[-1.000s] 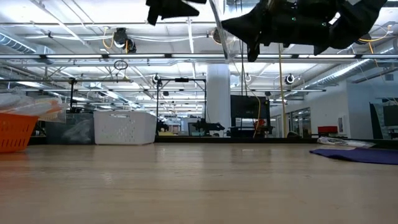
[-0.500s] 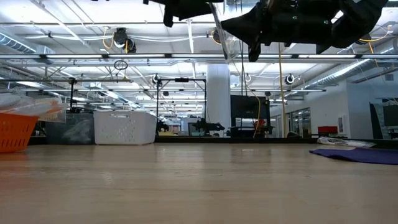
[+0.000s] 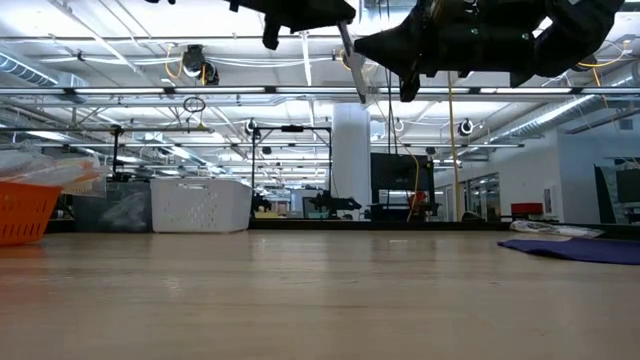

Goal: Pick & Place Toothbrushes
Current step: Put the violet toothbrush into the black bin

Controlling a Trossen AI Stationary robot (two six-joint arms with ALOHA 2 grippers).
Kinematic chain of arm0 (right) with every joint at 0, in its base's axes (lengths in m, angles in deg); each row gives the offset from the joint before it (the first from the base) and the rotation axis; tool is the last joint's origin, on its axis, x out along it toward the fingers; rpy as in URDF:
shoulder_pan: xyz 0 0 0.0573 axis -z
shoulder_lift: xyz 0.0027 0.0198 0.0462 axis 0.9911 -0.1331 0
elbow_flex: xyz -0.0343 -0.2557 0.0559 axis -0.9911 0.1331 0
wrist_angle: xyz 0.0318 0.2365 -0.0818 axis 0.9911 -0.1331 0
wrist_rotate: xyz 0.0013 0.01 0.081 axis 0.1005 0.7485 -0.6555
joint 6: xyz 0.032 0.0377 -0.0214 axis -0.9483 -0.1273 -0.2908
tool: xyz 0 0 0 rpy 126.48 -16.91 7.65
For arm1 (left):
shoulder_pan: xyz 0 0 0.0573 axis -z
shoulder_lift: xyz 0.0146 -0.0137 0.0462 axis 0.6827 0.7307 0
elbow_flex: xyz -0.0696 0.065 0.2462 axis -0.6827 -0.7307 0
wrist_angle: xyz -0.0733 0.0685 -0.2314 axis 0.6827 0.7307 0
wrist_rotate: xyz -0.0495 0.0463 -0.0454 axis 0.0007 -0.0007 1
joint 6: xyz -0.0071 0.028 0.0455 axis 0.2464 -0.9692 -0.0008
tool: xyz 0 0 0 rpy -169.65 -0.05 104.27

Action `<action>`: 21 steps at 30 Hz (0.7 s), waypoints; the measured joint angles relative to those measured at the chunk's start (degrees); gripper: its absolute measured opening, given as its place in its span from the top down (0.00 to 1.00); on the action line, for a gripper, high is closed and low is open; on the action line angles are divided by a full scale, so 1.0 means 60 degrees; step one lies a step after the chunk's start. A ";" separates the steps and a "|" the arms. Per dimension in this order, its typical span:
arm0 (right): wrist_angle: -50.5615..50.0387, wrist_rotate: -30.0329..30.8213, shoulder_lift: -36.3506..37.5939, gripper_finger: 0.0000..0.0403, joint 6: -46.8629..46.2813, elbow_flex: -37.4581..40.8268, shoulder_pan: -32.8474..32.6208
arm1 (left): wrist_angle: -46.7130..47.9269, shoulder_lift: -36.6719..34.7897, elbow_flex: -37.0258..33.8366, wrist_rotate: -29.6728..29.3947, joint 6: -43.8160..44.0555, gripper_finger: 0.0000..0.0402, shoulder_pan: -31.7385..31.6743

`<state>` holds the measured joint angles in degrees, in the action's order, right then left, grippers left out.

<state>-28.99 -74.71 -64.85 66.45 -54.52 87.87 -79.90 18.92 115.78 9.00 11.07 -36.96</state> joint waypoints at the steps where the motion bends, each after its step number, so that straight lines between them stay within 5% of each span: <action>1: -0.0052 -0.0012 0.0000 1.00 0.0088 0.0000 -0.0003 | 0.0049 0.0000 -0.0001 -0.0003 0.0036 0.98 0.0010; 12: -0.0987 -0.0057 0.0004 0.93 0.0191 0.0000 0.0146 | 0.2717 -0.1130 0.0003 -0.0094 0.0918 0.98 0.0504; 21: -0.1048 -0.0057 0.0004 0.85 0.0104 0.0000 0.0142 | 0.7726 -0.3016 0.0003 -0.0050 0.4437 0.98 0.1850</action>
<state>-35.28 -75.06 -64.82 67.08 -54.52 88.72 -33.55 0.82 115.79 8.69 37.69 -25.86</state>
